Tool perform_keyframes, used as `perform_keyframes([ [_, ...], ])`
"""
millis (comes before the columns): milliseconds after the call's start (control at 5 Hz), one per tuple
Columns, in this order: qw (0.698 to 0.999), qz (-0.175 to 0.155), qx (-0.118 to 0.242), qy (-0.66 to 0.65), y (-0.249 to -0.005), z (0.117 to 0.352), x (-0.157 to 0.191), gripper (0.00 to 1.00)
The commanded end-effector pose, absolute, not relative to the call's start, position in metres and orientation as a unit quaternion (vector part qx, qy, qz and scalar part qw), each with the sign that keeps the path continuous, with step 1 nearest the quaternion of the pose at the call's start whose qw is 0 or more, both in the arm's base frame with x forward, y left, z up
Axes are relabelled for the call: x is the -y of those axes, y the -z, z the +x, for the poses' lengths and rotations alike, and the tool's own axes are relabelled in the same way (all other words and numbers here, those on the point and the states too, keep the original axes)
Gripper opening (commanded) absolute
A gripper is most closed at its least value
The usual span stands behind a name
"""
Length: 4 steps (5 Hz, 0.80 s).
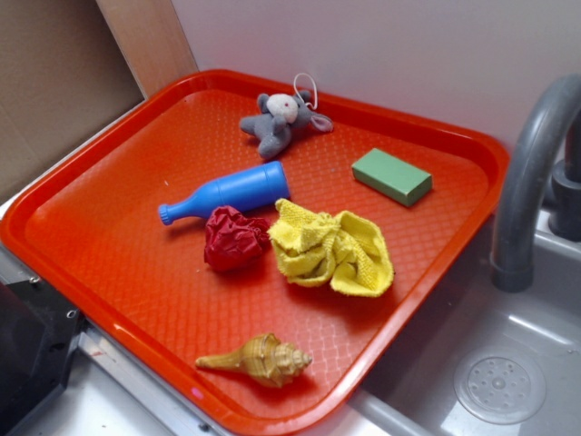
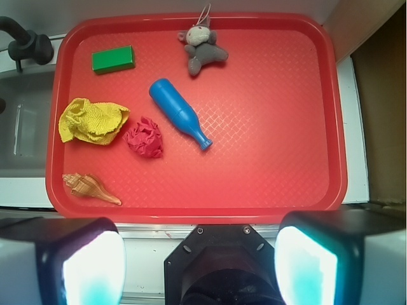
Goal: Grab the green block.
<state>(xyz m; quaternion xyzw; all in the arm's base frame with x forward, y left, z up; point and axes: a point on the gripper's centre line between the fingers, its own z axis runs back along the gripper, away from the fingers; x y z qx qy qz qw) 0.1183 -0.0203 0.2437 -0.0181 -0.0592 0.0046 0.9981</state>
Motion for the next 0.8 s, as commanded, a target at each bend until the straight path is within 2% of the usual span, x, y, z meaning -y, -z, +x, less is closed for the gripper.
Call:
perform_keyframes([
  [0, 0.998, -0.018, 0.059, -0.005, -0.244, 0.118, 0.020, 1.00],
  [200, 0.999, -0.041, 0.010, 0.022, -0.239, 0.127, 0.043, 1.00],
  [400, 0.996, -0.071, 0.025, -0.040, -0.242, 0.137, 0.066, 1.00],
  [600, 0.985, -0.084, 0.044, -0.143, -0.234, 0.154, 0.085, 1.00],
])
